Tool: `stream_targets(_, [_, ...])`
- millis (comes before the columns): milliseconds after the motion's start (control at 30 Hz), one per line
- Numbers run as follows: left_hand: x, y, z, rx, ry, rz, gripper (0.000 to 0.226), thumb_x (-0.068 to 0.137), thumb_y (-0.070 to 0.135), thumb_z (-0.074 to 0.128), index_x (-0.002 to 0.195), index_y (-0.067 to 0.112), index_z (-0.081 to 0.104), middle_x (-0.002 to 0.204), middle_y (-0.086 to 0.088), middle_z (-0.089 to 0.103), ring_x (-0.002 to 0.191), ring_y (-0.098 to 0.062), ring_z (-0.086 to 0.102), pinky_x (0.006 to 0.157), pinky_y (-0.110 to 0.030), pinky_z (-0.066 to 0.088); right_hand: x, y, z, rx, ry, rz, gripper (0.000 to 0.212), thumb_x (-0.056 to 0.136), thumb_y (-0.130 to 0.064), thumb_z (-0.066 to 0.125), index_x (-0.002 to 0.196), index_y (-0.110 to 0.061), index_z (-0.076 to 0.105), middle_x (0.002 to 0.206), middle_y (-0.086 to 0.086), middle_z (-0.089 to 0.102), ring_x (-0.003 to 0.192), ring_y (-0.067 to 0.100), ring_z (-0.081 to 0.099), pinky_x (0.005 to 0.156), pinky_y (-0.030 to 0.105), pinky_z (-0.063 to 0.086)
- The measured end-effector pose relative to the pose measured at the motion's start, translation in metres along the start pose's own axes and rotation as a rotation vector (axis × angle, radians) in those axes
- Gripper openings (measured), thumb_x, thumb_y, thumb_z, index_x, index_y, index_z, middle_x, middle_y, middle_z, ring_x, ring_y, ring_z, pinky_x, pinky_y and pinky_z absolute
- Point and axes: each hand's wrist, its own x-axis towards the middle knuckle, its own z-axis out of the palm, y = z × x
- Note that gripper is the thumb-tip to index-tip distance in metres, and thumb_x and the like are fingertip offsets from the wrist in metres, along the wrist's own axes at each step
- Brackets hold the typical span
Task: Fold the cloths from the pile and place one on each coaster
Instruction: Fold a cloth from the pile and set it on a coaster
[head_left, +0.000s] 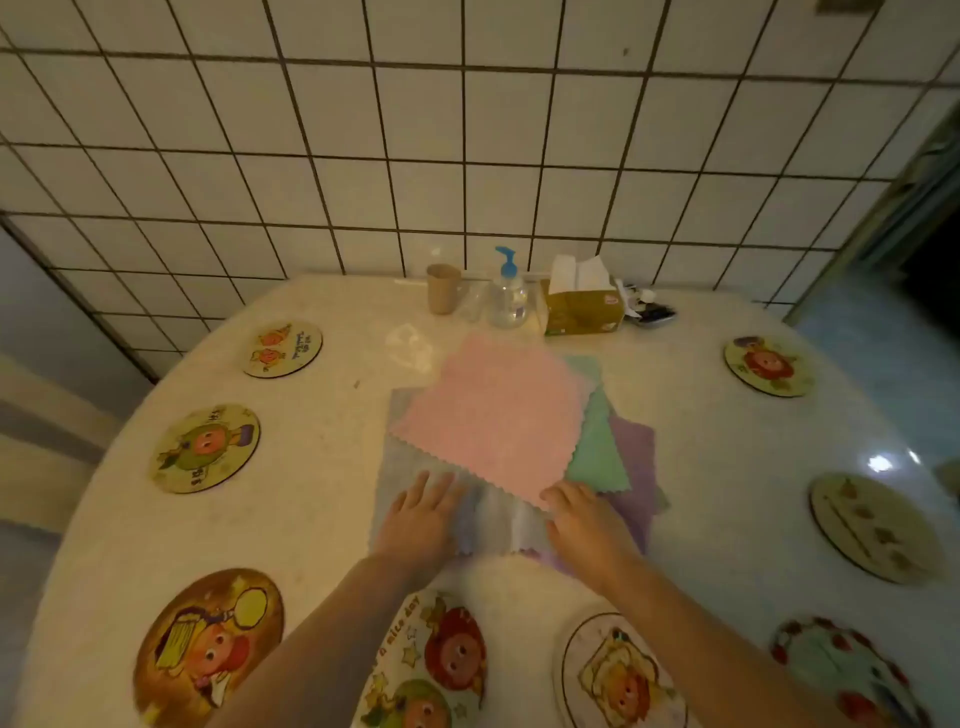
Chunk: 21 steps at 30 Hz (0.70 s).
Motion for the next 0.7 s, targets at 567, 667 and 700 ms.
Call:
stream_targets(567, [0.118,-0.009,0.000,0.101,0.107,0.145,0.053,0.068,0.032,0.057,0.121,0.024,0.053,0.117,0.001,0.066,0.103,-0.026,0.065,0.084,-0.036,0.054,0.091,0.020,0.000,0.092,0.052,-0.105,0.014,0.065,-0.028,0.048,0.072,-0.020,0.056,0.062,-0.004,0.061,0.057,0.018,0.060,0.045,0.023,0.045])
stream_targets(667, [0.135,-0.015,-0.014,0.026,0.195,0.083,0.042,0.076,0.023,0.055,0.117,0.020,0.063,0.115,-0.002,0.067,0.102,-0.026,0.064,0.084,-0.034,0.053,0.105,0.032,-0.033,0.351,0.058,0.003,0.011,0.082,-0.019,0.045,0.089,-0.016,0.053,0.071,0.002,0.064,0.063,0.025,0.060,0.048,0.032,0.039])
stream_targets(700, [0.141,-0.021,-0.019,-0.026,0.225,0.041,0.040,0.080,0.017,0.057,0.119,0.019,0.063,0.119,-0.004,0.065,0.107,-0.028,0.061,0.088,-0.036,0.051,0.110,0.038,-0.045,0.493,0.014,0.022,0.009,0.086,-0.016,0.046,0.094,-0.016,0.051,0.075,0.006,0.063,0.066,0.027,0.058,0.053,0.035,0.040])
